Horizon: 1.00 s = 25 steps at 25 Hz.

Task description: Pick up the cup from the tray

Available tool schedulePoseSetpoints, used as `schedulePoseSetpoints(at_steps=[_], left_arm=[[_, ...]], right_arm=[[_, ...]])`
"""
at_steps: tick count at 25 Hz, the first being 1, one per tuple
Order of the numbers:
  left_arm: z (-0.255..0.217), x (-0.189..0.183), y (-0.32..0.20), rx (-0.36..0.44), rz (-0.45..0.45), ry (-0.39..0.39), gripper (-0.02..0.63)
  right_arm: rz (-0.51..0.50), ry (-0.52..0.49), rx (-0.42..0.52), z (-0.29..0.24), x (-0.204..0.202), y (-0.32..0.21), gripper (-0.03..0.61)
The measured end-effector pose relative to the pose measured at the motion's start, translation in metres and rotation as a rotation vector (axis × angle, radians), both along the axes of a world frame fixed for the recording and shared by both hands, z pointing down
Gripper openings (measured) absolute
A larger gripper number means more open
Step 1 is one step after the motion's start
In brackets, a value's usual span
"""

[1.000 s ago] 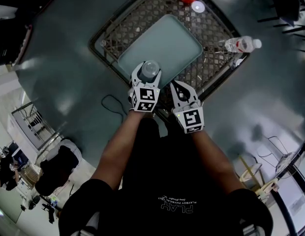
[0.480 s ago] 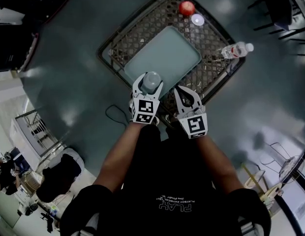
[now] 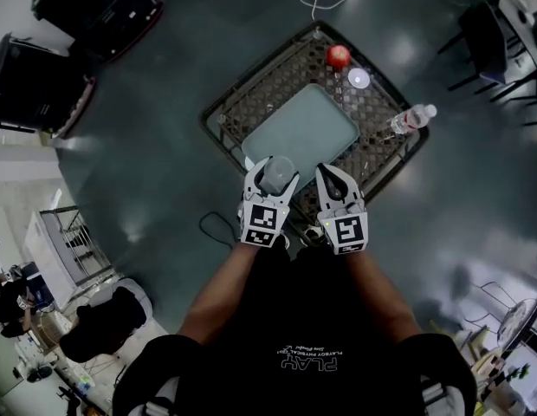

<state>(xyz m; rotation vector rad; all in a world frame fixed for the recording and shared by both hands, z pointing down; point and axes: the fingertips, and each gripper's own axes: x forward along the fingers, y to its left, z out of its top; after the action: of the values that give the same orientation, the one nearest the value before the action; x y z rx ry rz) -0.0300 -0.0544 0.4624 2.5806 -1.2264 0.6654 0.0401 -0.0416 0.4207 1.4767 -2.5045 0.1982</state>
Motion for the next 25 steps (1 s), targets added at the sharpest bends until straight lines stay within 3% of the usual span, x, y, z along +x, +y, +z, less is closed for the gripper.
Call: schedulePoseSetpoints(at_steps=[4, 14, 25], left_arm=[[-0.022, -0.006, 0.004, 0.013, -0.003, 0.007, 0.295], [-0.026, 0.0, 0.008, 0.054, -0.006, -0.022, 0.294], [-0.047, -0.022, 0.012, 0.055, -0.014, -0.03, 0.295]], right_arm=[[-0.027, 0.011, 0.047, -0.026, -0.007, 0.0, 0.007], [-0.054, 0.042, 0.066, -0.028, -0.003, -0.002, 0.006], [-0.042, 0.055, 0.07, -0.048, -0.018, 0.004, 0.006]])
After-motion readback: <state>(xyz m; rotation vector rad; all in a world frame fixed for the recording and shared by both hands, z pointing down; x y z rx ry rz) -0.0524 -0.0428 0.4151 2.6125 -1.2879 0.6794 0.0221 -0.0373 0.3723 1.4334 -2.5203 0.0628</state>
